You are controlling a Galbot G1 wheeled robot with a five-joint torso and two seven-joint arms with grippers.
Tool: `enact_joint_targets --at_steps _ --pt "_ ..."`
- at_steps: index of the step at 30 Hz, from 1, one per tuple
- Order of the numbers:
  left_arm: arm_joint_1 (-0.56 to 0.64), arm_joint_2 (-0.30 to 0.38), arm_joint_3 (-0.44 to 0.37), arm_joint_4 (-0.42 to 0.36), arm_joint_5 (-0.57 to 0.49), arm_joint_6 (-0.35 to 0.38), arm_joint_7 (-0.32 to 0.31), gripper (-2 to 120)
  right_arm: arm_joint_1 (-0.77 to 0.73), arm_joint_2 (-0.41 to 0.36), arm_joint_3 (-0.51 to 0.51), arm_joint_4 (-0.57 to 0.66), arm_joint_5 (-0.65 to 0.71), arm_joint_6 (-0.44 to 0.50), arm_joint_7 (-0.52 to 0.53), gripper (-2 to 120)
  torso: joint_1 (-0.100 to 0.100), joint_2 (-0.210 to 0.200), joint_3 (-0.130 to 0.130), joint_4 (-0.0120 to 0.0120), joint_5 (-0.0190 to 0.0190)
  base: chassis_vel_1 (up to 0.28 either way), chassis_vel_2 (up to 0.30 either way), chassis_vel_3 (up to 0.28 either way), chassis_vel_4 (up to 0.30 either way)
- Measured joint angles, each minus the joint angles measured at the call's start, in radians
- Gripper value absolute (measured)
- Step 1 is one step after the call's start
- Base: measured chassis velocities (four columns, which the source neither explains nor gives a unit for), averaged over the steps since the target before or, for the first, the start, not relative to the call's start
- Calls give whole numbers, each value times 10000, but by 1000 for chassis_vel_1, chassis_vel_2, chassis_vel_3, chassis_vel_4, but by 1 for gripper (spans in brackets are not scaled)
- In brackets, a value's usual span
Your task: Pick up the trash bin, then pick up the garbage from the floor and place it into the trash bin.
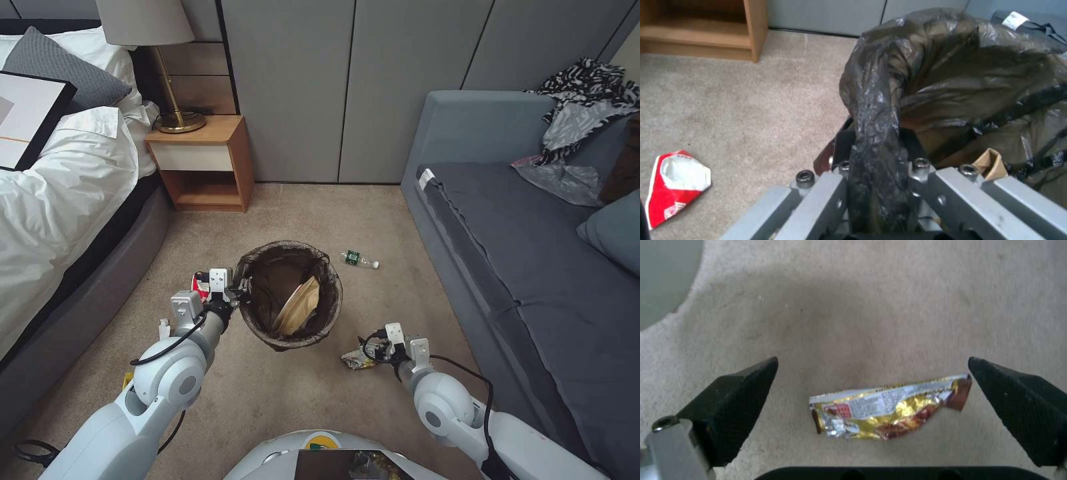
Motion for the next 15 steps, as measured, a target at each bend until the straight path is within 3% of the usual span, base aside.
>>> enact_joint_targets --at_steps 15 --pt "-132 37 68 70 -44 -12 1 5 377 663 -26 -498 1689 -266 842 100 0 0 0 1 1 0 0 0 0"
